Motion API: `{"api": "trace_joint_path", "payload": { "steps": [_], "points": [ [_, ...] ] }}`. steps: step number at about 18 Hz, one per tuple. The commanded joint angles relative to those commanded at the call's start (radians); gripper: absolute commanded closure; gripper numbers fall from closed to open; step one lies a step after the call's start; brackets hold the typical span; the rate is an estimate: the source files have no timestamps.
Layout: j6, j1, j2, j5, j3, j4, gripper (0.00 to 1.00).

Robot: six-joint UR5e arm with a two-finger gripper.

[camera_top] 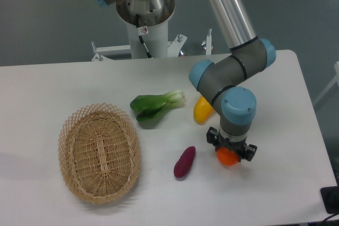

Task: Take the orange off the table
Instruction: 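Lift the grasped orange up off the table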

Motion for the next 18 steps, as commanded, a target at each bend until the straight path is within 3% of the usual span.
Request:
{"api": "trace_joint_path", "payload": {
  "steps": [7,18],
  "points": [
    [0.037,0.015,0.019,-0.003,0.061,-0.029,0.24],
    [0.063,0.055,0.054,-0.009,0.066,-0.064,0.24]
  ]
}}
